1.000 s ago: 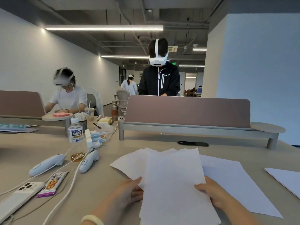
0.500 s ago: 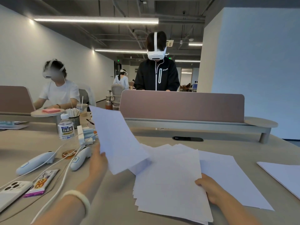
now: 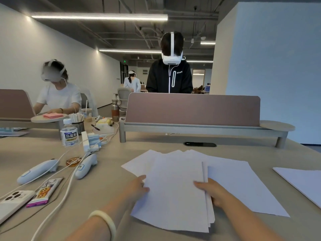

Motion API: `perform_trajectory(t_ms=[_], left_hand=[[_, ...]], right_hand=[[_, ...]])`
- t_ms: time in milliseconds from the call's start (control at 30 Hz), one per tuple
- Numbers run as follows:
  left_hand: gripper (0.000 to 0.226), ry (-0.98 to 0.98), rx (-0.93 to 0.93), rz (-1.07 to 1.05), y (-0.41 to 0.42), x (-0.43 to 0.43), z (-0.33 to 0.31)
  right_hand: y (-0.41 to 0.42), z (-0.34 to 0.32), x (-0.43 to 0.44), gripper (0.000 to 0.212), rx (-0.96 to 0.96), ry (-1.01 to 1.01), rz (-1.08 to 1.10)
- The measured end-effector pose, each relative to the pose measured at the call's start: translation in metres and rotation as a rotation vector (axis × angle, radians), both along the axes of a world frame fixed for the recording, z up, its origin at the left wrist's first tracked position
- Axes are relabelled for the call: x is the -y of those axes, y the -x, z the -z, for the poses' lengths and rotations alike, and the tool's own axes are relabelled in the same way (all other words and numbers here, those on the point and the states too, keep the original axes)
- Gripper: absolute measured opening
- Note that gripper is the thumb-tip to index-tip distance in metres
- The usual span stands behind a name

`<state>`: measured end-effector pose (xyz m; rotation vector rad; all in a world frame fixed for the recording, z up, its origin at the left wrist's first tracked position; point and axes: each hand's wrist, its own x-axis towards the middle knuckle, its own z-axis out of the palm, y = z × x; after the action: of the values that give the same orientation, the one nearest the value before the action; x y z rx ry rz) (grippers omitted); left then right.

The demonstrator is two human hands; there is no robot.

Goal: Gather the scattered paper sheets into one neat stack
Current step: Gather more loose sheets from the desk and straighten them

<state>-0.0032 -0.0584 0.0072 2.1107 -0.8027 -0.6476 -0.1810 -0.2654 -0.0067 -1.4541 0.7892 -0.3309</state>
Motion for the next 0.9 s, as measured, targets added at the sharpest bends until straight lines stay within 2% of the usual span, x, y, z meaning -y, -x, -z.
perform_trajectory(t_ms=[133,333,400,500,567,633,767,900], left_hand=[[0.059,0.025,-0.014,-0.013,0.005,0.000,-0.002],[0.086,0.348,-0.088,-0.189,-0.009,-0.008,-0.028],[0.076,0.443,-0.079,-0.177,-0.009,-0.008,-0.049],[0.034,0.626,-0.049,-0.204,-0.004,-0.007,-0.078],[0.018,0.705,-0.036,-0.230,-0.002,-0.005,-0.085],[0.017,0.723,-0.039,-0.228,0.003,-0.006,-0.081],[0.032,0.691,-0.039,-0.208,0.009,-0.007,-0.051],[0.034,0.660,-0.008,-0.228,0.011,-0.003,-0.041]], right_hand=[[-0.007,-0.006,-0.008,0.042,-0.019,0.142,0.020],[-0.011,-0.053,-0.019,0.043,0.258,0.242,-0.004],[-0.015,-0.076,-0.022,0.041,0.345,0.271,-0.023],[-0.022,-0.105,-0.030,0.035,0.439,0.279,-0.023],[-0.025,-0.114,-0.033,0.032,0.467,0.280,-0.006],[-0.028,-0.109,-0.036,0.036,0.468,0.247,0.027],[-0.029,-0.077,-0.043,0.047,0.421,0.225,0.118],[-0.034,-0.066,-0.052,0.037,0.399,0.270,0.145]])
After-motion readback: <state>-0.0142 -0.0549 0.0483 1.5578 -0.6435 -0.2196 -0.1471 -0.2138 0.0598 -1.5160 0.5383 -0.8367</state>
